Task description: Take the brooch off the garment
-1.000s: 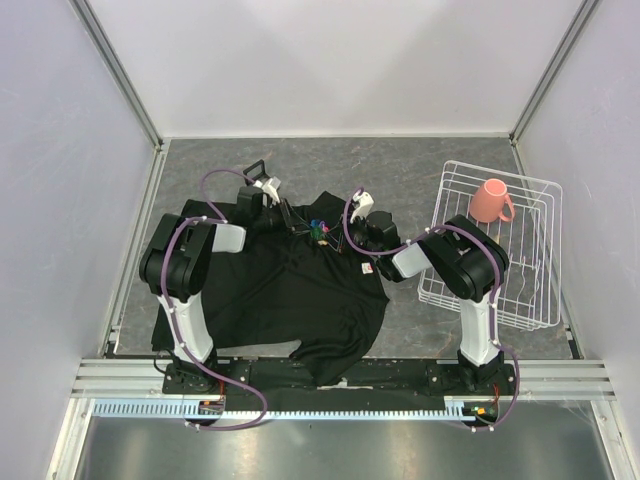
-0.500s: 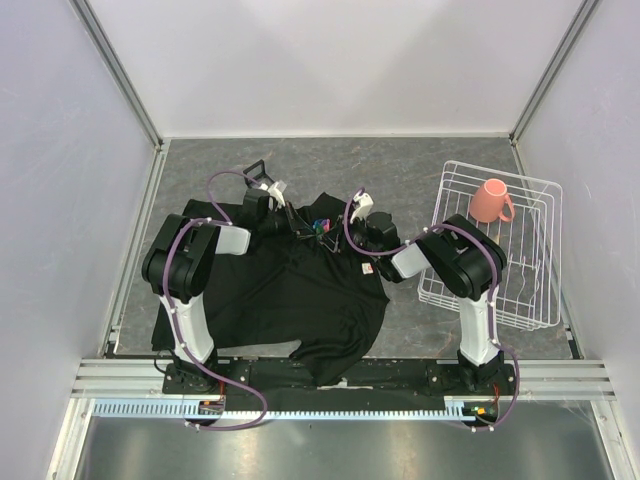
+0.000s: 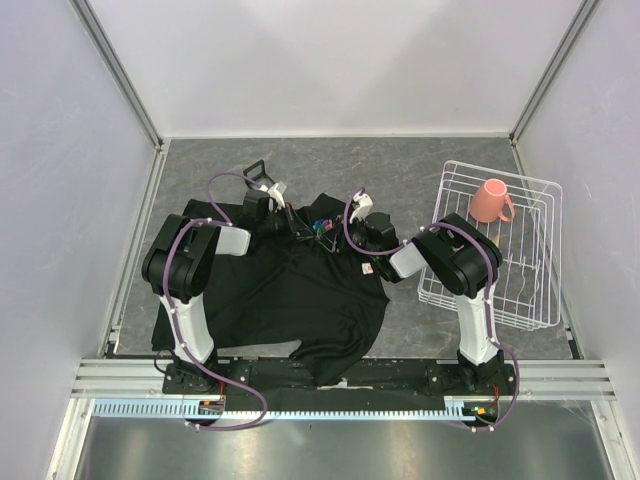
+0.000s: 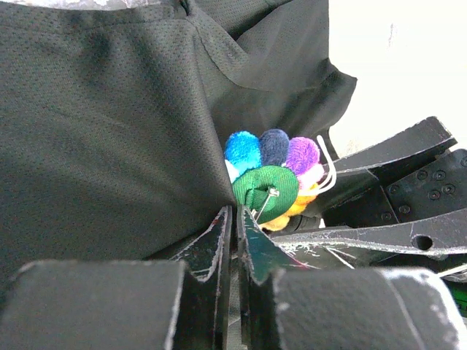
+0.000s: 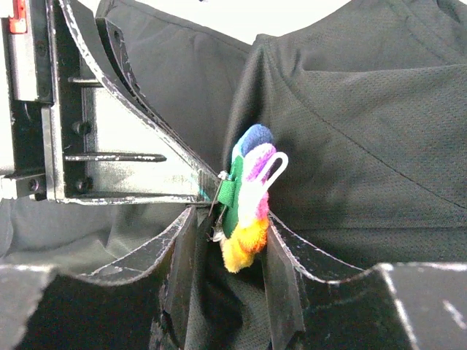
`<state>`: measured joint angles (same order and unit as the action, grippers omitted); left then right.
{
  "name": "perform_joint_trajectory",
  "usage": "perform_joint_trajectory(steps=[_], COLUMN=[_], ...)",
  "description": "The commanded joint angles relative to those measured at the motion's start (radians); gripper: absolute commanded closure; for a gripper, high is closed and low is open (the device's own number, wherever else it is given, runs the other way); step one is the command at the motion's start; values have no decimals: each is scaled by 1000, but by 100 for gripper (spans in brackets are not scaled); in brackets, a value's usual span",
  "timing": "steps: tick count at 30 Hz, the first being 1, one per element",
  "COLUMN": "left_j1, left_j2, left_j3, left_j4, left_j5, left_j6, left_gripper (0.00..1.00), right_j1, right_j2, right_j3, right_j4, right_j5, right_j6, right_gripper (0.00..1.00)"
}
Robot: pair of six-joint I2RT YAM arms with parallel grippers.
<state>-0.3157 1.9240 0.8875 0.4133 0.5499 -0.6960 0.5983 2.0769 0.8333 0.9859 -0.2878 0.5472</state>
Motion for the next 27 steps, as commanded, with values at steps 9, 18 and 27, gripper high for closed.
perform_joint_trajectory(steps=[9,18,27], left_j1=[-11,-10,-8], left_j2=[-6,-16,-45], left_j3=[-25,-35,-44], left_j4=[10,13,16], left_j5=[-33,-39,-54], left_j6=[-27,-28,-11], left_gripper=[90,91,89], right_j1=[5,5,3], right_j2=[46,71,86], right_j3=[69,84,82], right_j4=[36,40,56], right_j5=[22,-1,-28], right_j6=[45,60,74], right_gripper=[58,83,100])
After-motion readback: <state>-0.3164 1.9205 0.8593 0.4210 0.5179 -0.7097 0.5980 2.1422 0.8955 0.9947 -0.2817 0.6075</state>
